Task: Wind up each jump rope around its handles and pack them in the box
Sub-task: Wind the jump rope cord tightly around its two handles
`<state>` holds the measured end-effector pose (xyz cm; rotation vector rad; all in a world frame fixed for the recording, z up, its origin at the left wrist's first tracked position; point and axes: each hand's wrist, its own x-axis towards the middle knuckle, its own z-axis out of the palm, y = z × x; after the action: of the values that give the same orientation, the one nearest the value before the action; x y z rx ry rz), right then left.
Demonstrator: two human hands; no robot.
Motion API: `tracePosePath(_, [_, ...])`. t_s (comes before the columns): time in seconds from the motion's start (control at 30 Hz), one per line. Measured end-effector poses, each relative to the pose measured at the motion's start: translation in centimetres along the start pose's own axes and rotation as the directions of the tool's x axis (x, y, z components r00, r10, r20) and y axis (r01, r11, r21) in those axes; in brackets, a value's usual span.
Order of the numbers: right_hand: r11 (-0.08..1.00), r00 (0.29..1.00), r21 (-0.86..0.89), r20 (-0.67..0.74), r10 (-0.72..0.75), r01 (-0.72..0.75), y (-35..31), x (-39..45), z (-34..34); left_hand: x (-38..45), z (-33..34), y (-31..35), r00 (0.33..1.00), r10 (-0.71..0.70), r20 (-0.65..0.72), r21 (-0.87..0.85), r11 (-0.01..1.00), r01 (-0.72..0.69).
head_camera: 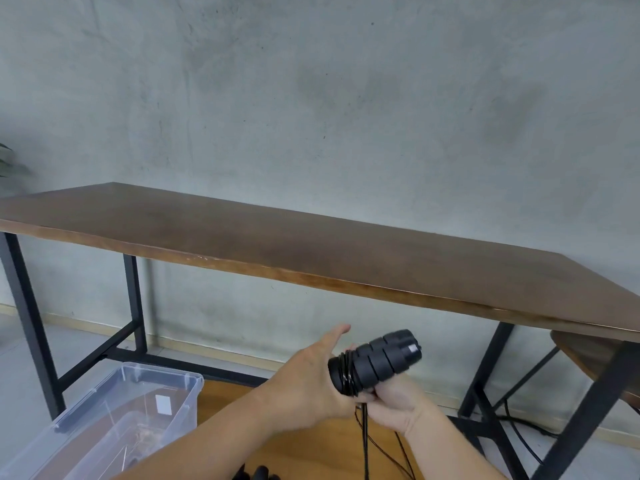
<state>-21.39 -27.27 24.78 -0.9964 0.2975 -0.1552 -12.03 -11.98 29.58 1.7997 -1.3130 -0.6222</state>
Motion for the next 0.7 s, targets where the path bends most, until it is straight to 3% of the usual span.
tracePosePath(0.23, [0.985, 0.968, -0.145, -0.215, -0.126, 0.096, 2.8, 0.3, 1.9, 2.0, -0.1, -3.1, 0.996, -0.031, -0.086, 0.089, 0.995, 0.038])
tracePosePath(0.47, [0.891, 0.948, -0.453, -0.300, -0.108, -0.042, 3.2, -0.8, 3.2, 3.5, -0.1, -4.0, 0.986, -0.078, -0.146, 0.318, 0.940, 0.122])
tracePosePath(0.53, [0.785, 0.940, -0.606, -0.327, -0.098, -0.129, 3.4, -1.0, 3.5, 3.7, 0.0, -4.3, 0.985, -0.084, -0.149, 0.421, 0.896, 0.140])
tracePosePath(0.7, [0.313, 0.942, -0.920, -0.294, -0.158, -0.235, 2.2, -1.7, 4.5, 4.1, 0.5, -4.4, 0.987, -0.100, -0.129, 0.627, 0.763, 0.160])
